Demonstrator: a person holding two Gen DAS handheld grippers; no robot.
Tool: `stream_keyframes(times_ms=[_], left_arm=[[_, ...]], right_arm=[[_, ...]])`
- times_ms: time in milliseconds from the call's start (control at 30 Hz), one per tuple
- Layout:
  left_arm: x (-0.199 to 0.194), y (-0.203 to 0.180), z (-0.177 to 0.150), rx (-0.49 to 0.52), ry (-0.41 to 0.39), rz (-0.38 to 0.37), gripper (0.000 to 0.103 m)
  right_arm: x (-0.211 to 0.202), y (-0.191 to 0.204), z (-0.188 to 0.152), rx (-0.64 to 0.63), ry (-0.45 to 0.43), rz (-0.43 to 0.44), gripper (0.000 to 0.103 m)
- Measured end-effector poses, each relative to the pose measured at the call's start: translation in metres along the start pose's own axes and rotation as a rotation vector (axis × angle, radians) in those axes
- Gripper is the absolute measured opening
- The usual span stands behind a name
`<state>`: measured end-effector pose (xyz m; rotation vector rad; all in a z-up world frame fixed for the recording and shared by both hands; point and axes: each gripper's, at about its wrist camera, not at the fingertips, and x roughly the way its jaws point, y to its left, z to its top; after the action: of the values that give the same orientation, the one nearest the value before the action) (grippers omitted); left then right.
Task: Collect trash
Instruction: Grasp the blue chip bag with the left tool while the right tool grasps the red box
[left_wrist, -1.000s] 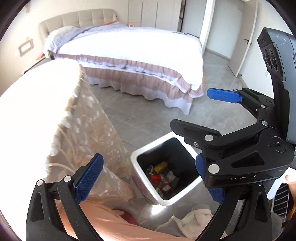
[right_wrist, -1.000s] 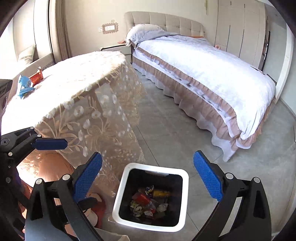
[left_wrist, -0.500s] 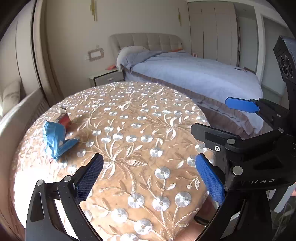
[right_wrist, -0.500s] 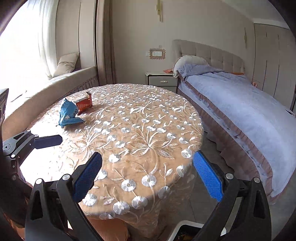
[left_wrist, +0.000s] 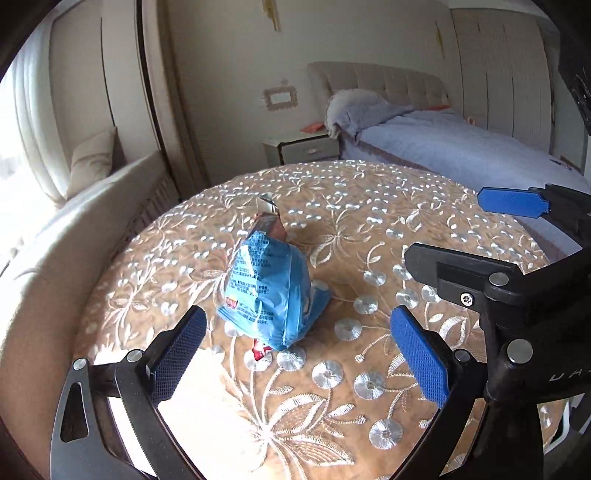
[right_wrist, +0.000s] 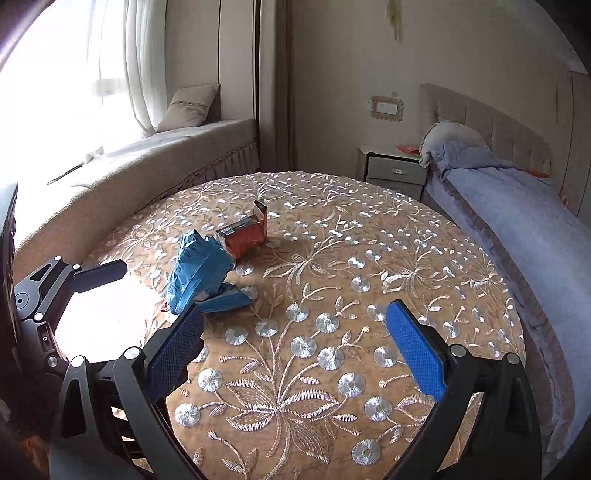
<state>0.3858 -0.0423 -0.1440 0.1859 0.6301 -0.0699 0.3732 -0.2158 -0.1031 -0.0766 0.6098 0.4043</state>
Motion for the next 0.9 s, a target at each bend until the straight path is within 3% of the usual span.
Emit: stream_keyframes(times_ms=[267,400,533,733,833,867,900], left_arm=[[0.037,0.021,0.012,0.006,0.065,-0.018,0.098],[0.059,0.035,0.014,-0.023,0.116,-0.026,0.098],[0.077,0.042,0.014,-0.046,0.172,-0.114,0.098],[0.092,0.056,0.031,-0.036,0.186,-0.106,0.098],[0.104,0.059,0.037,-0.022,0.207,-0.127,0.098],[0.109,0.061,0.038,-0.026,0.214,-0.143,0.098],[0.113,0.061,0.038,-0.025,0.222,-0.155,0.098]], right_arm=[[0.080,0.021,0.045,0.026,0.093,0.086,0.098],[0.122,0.020,0.062,0.100,0.151,0.165,0.098],[0.160,0.015,0.074,0.202,0.232,0.256,0.098],[0.200,0.005,0.082,0.372,0.358,0.359,0.098],[0.213,-0.001,0.083,0.429,0.391,0.334,0.098],[0.219,0.000,0.083,0.432,0.408,0.341,0.096],[0.224,0.001,0.082,0.433,0.425,0.332,0.086]])
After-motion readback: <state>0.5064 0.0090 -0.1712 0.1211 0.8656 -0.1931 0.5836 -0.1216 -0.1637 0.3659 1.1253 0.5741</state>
